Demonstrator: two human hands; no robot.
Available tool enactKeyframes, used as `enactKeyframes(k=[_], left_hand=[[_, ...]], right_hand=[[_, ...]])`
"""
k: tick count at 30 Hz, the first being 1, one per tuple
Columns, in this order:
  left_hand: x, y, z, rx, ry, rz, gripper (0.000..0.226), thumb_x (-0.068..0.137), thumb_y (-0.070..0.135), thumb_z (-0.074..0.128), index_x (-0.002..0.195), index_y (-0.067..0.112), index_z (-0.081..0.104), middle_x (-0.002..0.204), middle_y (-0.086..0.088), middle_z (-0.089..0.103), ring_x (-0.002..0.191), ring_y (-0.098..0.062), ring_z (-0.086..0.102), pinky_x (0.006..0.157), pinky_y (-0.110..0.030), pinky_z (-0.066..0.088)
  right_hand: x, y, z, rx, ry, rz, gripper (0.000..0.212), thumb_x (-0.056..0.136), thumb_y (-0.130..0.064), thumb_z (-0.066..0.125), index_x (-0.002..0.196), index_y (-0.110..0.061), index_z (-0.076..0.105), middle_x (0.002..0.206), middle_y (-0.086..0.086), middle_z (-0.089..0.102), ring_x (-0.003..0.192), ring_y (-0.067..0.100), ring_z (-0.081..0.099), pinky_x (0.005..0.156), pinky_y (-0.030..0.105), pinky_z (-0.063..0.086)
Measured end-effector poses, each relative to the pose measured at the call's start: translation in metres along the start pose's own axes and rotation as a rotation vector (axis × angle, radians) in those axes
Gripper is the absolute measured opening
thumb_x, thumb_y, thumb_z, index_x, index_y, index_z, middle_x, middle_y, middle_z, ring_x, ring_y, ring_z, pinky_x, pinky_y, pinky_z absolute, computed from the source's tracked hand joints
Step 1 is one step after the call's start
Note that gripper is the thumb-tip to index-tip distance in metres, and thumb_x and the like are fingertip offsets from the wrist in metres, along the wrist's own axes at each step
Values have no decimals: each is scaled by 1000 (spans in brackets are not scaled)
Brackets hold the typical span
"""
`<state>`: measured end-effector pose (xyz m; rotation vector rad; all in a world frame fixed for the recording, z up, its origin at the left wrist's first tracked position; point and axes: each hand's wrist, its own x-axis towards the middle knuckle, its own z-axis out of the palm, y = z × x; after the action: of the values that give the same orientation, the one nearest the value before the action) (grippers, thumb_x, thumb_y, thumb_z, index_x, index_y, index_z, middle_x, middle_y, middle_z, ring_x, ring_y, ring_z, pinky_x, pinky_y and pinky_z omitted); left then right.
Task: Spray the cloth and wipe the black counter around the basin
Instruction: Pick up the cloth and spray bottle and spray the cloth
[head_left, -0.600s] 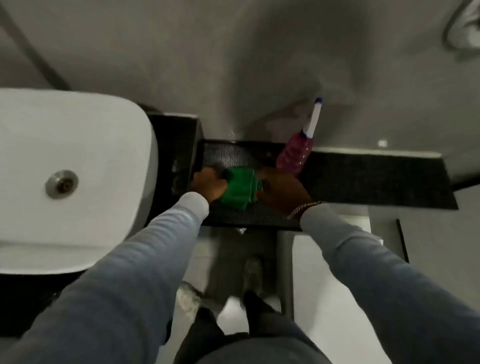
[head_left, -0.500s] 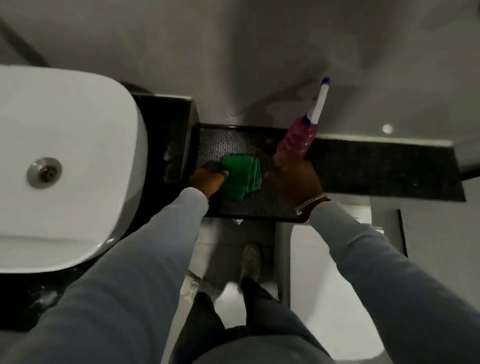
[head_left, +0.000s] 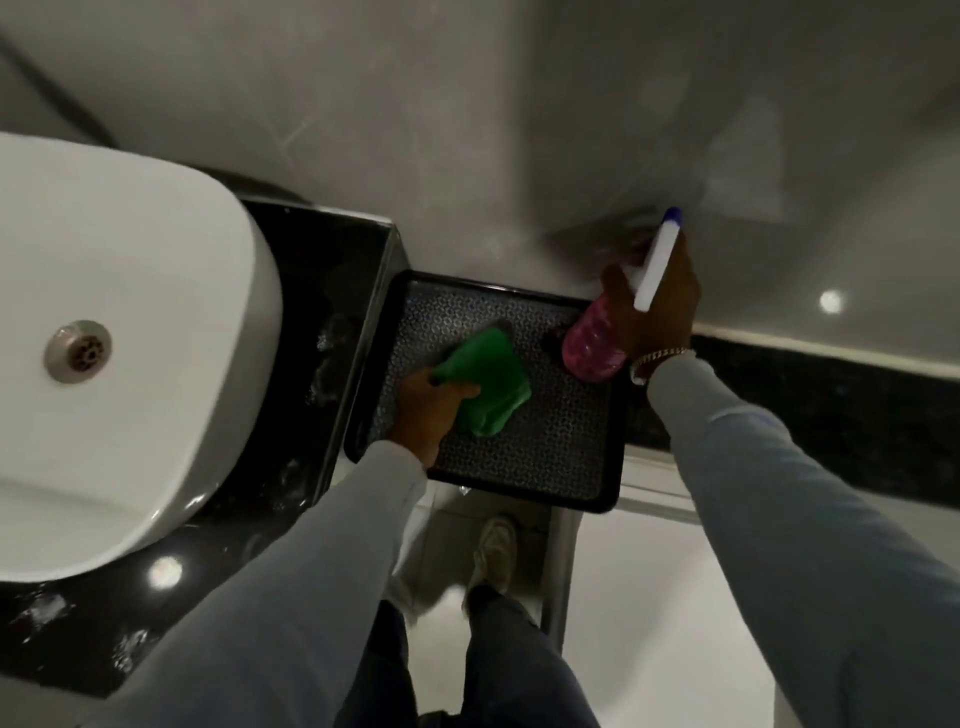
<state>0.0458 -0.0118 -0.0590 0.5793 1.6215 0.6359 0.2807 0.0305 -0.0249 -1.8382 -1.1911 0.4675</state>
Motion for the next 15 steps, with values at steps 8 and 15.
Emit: enactKeyframes(k=[8, 15], left_hand=[[-29, 39, -21, -296, -98, 213, 53, 89, -11, 42, 129, 24, 46, 118, -6, 60, 105, -29, 62, 76, -49, 58], [-56, 75, -40, -418, -234, 279, 55, 77, -28, 43, 124, -1, 47, 107, -20, 61, 96, -37, 61, 72, -43, 57]], right_hand=[[-26, -55, -23, 294, -183, -137, 19, 80, -8, 57, 95, -15, 67, 84, 18, 66, 74, 23, 65, 68, 31, 51], [-91, -108, -28, 195, -562, 124, 24, 86, -33, 65, 73, -13, 72, 62, 9, 73, 45, 18, 65, 59, 31, 56]])
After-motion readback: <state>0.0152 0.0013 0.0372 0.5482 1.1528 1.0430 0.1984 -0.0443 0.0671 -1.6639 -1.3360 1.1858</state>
